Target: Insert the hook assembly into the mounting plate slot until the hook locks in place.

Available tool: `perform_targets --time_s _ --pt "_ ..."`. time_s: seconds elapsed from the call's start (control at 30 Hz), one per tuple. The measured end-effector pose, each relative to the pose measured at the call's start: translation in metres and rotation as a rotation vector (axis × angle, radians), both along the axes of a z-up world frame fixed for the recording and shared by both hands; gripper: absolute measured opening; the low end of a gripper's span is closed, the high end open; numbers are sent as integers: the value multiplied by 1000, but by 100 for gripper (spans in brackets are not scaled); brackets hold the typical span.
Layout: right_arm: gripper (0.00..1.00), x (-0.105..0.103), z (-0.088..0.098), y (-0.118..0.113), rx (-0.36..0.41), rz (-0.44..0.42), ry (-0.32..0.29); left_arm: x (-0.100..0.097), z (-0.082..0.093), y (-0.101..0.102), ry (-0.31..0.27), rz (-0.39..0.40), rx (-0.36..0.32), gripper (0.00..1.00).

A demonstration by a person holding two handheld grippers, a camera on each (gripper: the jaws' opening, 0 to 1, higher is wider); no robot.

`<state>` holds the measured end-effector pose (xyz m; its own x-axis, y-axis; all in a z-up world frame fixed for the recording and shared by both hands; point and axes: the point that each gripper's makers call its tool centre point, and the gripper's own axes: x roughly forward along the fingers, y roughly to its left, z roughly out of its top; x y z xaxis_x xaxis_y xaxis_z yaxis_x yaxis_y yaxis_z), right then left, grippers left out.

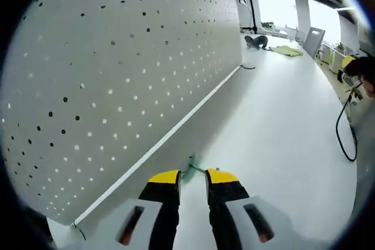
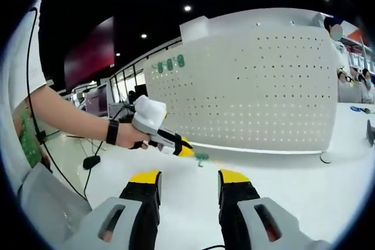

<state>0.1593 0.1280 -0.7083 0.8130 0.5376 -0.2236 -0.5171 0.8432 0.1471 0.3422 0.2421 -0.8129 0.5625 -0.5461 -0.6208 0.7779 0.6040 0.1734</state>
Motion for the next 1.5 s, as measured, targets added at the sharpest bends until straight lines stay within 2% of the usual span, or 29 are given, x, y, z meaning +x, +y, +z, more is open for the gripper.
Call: perform_targets --time_s 0.53,0.63,1.07,1.3,1.5 --pt "39 2 -12 0 0 -10 39 18 -24 -3 11 -38 48 16" --pt "39 3 -13 0 3 -10 45 21 -31 -3 12 -48 75 15" --pt "39 4 -16 0 5 -10 55 19 -33 -8 -1 -91 100 6" --pt "39 2 -15 2 2 -7 54 8 -29 -12 31 -89 76 4" --pt "39 3 -11 1 4 -7 45 0 -20 -12 71 -59 29 3"
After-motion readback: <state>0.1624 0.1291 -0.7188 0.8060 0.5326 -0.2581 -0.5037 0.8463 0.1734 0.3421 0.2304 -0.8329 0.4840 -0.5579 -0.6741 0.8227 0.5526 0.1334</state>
